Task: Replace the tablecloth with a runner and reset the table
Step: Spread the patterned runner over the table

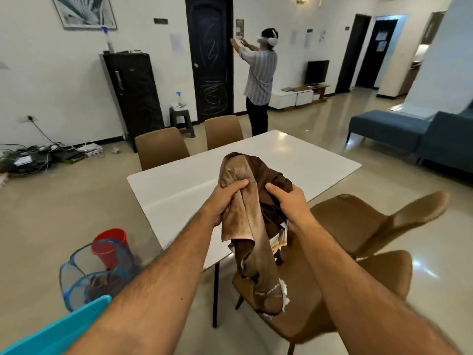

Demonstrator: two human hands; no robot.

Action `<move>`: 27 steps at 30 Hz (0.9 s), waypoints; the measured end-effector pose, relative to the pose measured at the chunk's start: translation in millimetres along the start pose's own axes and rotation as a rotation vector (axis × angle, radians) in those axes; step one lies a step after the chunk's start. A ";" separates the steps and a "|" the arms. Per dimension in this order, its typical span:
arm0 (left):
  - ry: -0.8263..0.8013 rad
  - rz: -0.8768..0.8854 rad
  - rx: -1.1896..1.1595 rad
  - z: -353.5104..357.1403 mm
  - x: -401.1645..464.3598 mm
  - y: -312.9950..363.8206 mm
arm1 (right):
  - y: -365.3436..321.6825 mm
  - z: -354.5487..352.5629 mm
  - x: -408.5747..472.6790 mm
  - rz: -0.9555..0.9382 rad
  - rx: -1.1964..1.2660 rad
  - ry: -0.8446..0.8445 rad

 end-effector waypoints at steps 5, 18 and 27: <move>0.143 0.047 0.077 -11.7 51.9 16.1 | -16.1 4.2 70.2 0.020 -0.015 -0.068; 0.192 0.164 0.479 -104.3 219.9 67.7 | -57.9 22.0 243.3 -0.061 0.081 0.218; 0.061 0.153 0.654 -140.3 323.3 77.3 | -50.4 93.6 331.4 -0.027 0.111 0.386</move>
Point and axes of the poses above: each hand's wrist, its own x-axis towards the middle knuckle, its own z-axis out of the palm, y = z × x, the point moved 2 cm from there along x, towards the middle knuckle, and after that the axes turned 3 degrees about -y, right-handed, at the moved point
